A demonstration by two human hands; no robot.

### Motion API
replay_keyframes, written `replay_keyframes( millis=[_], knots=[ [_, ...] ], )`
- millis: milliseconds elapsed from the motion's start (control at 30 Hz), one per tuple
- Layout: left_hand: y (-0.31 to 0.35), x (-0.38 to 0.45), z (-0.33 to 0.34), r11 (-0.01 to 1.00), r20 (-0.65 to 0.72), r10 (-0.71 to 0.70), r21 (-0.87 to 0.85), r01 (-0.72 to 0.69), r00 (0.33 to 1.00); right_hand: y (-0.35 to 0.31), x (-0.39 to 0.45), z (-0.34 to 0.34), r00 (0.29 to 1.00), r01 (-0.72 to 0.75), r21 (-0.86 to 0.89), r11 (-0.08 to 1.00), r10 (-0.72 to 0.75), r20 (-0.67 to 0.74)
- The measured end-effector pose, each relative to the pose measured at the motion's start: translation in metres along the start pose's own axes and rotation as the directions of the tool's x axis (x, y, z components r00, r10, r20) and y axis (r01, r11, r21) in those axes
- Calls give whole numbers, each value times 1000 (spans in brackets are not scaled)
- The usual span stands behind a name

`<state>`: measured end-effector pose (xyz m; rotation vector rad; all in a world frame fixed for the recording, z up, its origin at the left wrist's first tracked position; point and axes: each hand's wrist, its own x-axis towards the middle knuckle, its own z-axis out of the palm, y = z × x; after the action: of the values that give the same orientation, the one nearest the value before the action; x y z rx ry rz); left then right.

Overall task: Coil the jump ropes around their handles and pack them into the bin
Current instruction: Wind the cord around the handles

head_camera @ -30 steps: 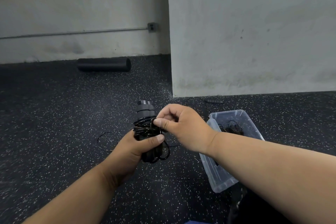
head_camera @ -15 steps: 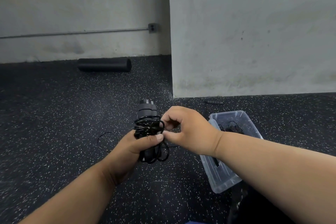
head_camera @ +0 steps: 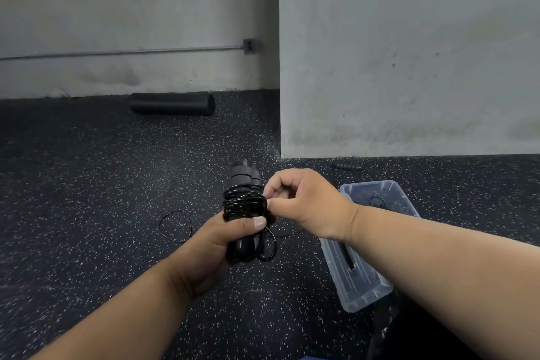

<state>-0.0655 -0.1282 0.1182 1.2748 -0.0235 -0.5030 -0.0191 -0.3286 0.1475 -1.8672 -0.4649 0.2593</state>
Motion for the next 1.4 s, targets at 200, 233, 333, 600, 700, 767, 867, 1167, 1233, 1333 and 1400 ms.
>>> replay_keyframes(
  millis=[200,233,333,600,700,767,867,1167,1233,1333,1400],
  knots=[
    [0,2,2,998,-99,-17,-63,10,995,-4,-1,5,982,102,-294,950,-143,-121],
    [1,2,2,997,-110,-16,-82,7,994,-4,0,5,986,84,-232,969,-114,-121],
    [3,3,5,997,-134,-9,-79,-2,991,0,6,5,992,40,-127,991,-55,-116],
    [12,1,3,999,-87,49,26,-47,995,-2,5,13,832,317,-636,703,-528,-169],
    [13,-1,3,998,-21,62,-8,-62,998,-4,5,14,755,366,-717,594,-639,-144],
    [12,0,4,997,-12,53,-59,-54,999,-7,5,15,768,360,-697,621,-621,-156],
    [12,-1,5,995,-9,34,-95,-35,999,-11,3,15,858,262,-582,770,-462,-225],
    [11,-1,5,954,-272,246,240,-182,930,-9,6,20,940,126,-286,950,-207,-272],
    [8,-3,6,944,-298,278,262,-202,913,-11,8,19,954,123,-282,951,-192,-232],
    [7,-4,2,954,-279,257,227,-197,925,-14,8,18,974,111,-236,965,-153,-168],
    [6,-6,-1,958,-241,247,205,-199,939,-15,7,16,990,83,-222,972,-105,-92]
  ],
)
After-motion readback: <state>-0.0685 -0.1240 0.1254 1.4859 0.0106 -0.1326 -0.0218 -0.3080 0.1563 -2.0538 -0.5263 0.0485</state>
